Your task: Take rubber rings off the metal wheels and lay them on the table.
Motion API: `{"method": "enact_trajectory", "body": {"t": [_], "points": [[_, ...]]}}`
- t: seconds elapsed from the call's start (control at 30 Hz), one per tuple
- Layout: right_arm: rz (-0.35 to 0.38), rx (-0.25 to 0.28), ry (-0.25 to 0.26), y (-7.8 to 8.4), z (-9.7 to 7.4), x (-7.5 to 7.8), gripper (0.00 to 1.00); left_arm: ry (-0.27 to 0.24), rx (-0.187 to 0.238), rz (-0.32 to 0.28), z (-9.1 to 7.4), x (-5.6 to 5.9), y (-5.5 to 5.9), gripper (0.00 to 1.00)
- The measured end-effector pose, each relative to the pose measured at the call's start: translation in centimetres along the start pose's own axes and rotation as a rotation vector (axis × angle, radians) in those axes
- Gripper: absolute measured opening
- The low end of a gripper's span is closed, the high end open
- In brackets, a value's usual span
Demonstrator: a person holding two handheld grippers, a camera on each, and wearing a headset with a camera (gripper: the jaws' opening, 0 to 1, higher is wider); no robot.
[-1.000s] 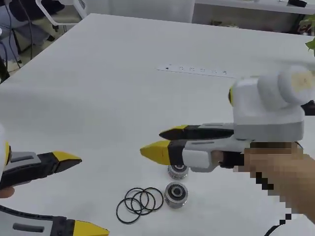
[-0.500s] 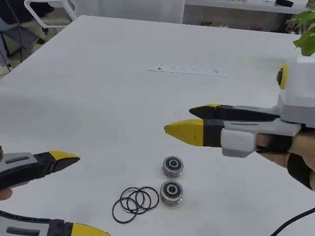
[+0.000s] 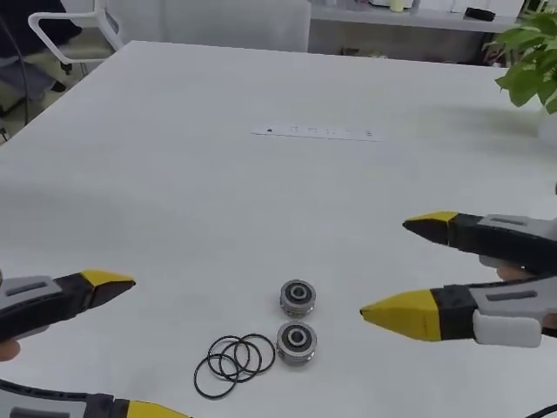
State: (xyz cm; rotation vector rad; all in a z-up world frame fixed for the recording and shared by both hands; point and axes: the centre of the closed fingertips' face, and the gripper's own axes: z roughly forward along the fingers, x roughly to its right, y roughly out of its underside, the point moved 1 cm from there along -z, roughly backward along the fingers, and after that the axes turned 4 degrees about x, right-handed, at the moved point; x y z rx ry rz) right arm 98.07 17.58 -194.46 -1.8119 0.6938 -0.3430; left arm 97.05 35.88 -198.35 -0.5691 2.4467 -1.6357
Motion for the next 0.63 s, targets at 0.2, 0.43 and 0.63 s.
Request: {"method": "enact_trajectory", "body": {"t": [0.2,0.43,0.63], "points": [[-0.023,-0.073,-0.005,2.6,-0.9,-0.9,0.90,0.011,-0.016,0.004,0.0,0.0,0.1,0.99],[-0.002,-0.159,0.008,5.6,-1.6,-1.1,0.99,0.003,-0.039,0.004,-0.3,0.0,0.4,0.99],[0.022,-0.204,0.038,7.6,-2.3,-0.8,0.99,-0.019,-0.045,-0.007,-0.5,-0.1,0.5,0.99]]}}
